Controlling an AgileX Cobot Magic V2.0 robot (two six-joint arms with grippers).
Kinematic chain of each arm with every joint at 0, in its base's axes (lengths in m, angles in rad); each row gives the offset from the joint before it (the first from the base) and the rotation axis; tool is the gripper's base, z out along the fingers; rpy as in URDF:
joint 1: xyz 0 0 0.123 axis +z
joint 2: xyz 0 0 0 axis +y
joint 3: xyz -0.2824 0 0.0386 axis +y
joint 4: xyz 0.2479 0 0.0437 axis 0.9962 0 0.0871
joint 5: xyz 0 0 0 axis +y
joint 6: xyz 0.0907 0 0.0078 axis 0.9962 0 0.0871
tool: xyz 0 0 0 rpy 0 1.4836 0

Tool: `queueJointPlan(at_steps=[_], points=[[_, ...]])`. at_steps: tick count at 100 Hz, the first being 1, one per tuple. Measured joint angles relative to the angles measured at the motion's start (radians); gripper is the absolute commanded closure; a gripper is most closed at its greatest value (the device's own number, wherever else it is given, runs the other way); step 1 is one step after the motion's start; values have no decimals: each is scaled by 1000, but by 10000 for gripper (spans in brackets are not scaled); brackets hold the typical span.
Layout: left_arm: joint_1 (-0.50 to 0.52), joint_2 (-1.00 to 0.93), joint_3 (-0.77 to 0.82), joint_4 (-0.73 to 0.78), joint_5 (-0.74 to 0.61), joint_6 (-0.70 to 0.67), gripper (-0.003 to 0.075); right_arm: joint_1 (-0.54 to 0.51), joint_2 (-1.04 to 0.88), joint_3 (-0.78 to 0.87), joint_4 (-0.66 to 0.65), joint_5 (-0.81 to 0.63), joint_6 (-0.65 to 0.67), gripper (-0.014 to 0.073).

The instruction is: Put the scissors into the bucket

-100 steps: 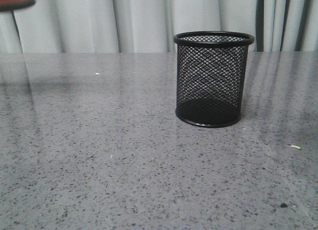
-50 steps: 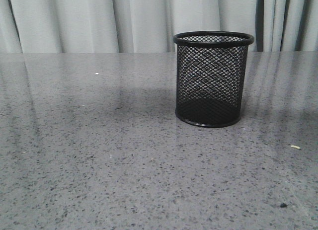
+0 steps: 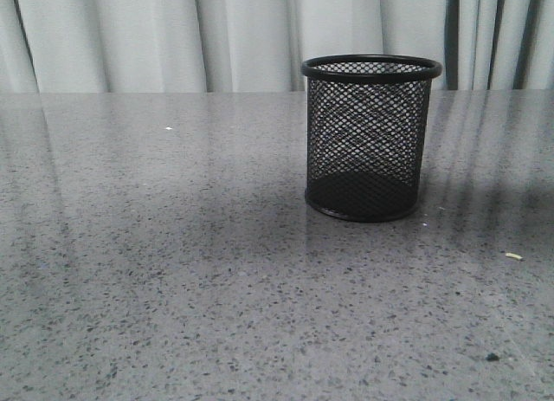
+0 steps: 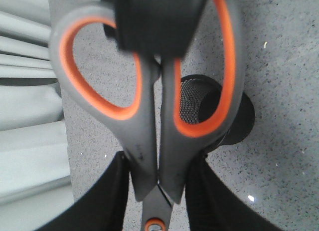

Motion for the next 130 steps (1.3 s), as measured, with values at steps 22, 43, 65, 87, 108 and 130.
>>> queueJointPlan(at_steps=[22, 43, 65, 87, 108, 130], points=[[-4, 0, 0, 2, -17, -8, 733, 0, 81, 0, 83, 28, -79, 393], [-4, 0, 0, 3, -18, -8, 724, 2, 104, -4, 152, 68, -130, 664], [-4, 0, -2, -15, -8, -49, 616, 2, 104, -4, 158, 79, -141, 657], [18, 2, -82, -68, 67, -169, 409, 2, 104, -19, 123, 78, -164, 657], [149, -24, -197, -124, 82, -317, 407, 1, 119, -120, -98, 44, -86, 638], [451, -87, -233, -150, 98, -466, 407, 1, 167, -325, -561, 191, 234, 638]])
